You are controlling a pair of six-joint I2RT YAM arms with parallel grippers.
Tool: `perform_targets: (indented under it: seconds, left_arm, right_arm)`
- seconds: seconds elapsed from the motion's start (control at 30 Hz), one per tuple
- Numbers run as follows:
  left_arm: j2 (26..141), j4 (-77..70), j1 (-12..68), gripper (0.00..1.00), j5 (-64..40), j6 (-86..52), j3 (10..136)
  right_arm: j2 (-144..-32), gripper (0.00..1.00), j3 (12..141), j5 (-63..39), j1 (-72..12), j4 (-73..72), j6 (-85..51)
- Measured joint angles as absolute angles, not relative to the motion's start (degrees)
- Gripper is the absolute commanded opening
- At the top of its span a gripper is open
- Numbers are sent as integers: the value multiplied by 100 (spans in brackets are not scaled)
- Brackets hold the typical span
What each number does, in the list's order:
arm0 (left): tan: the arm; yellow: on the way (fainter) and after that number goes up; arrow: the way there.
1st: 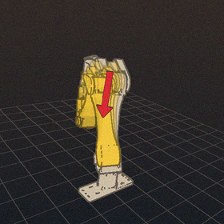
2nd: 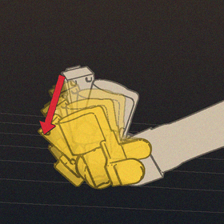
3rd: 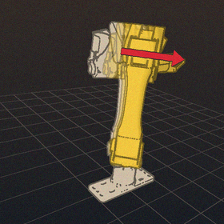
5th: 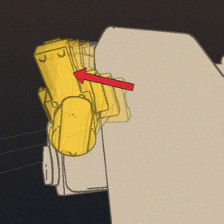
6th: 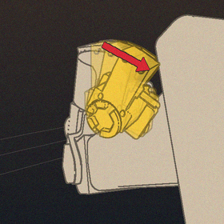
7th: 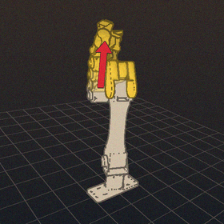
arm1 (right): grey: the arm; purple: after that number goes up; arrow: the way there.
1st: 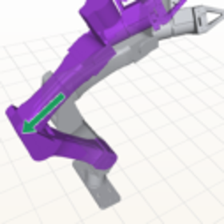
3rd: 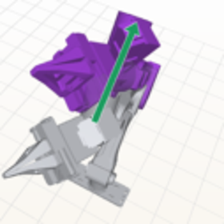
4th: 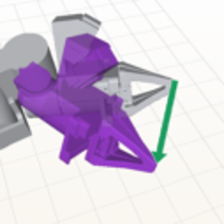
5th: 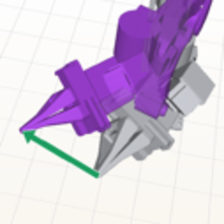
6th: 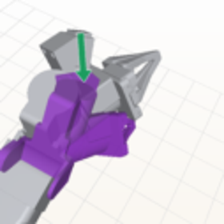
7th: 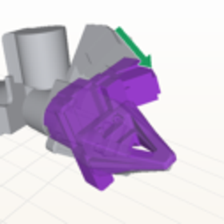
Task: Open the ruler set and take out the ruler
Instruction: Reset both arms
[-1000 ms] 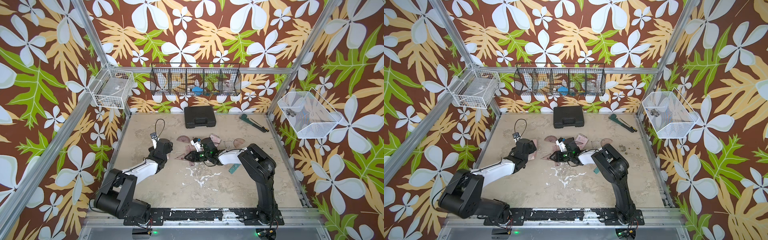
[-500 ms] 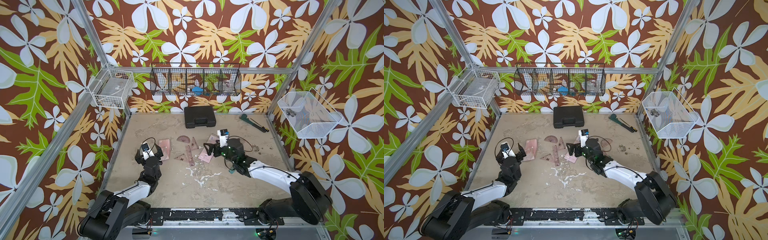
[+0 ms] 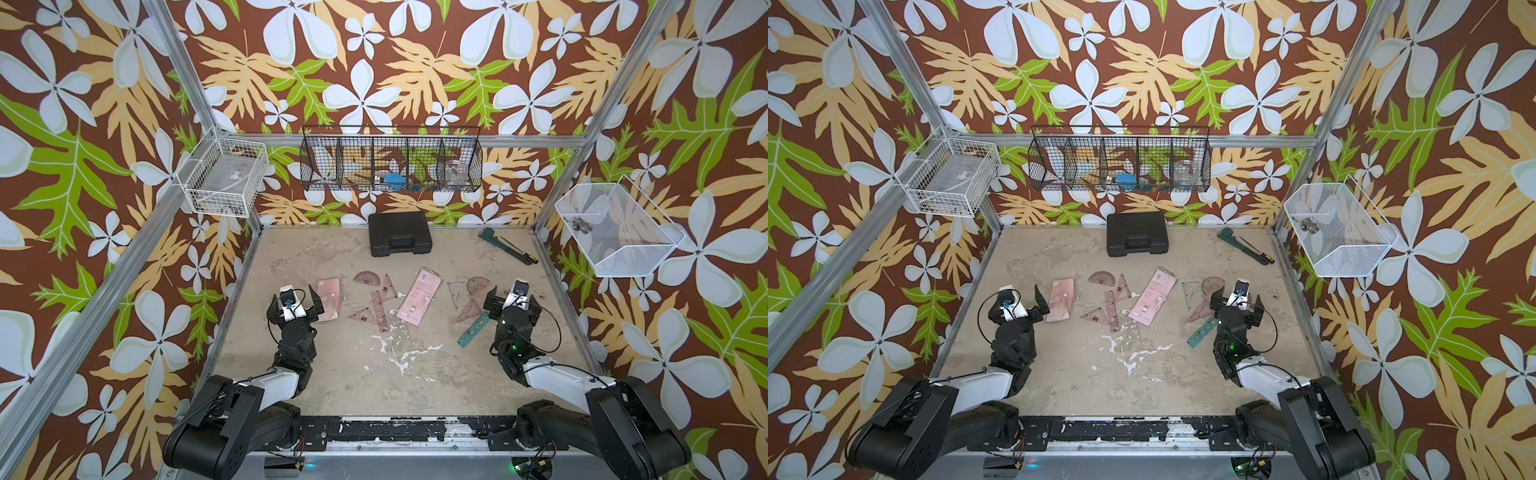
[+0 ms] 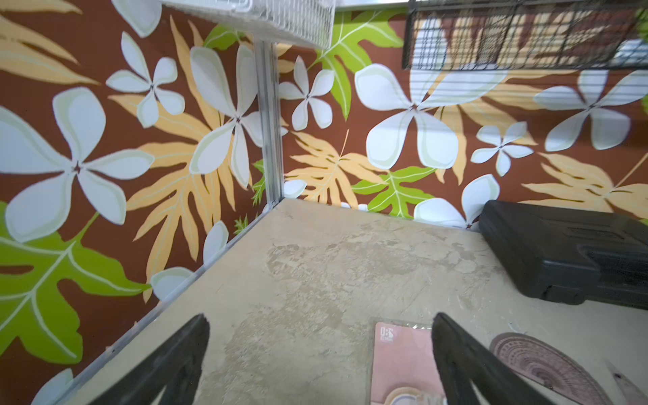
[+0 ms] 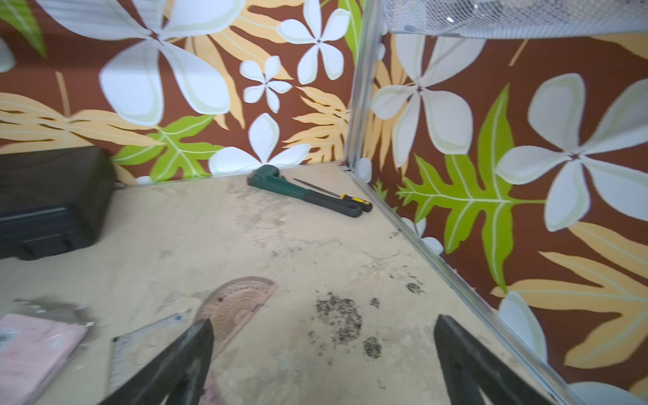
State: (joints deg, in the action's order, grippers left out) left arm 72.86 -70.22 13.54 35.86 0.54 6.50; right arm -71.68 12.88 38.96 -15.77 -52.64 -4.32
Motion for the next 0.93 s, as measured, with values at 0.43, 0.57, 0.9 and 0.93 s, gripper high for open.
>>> perform_targets:
  seconds: [0.43, 0.57, 0.9, 0.93]
  left_arm:
    - [8307, -7454, 506, 100, 2158, -338, 829]
    - [8291, -7443, 502, 100, 1900, -425, 812]
    - [8315, -7435, 499, 100, 1647, -438, 862]
    - [8315, -7432, 499, 100, 1640, -438, 860]
  right_arm:
    - [-8667, 100, 908, 2003, -460, -7688, -30]
    - [-8646, 100, 932, 1553, -298, -7623, -141]
    - [-8665, 100, 913, 1212, -318, -7625, -148]
    - [-8667, 100, 913, 1205, -318, -7625, -148]
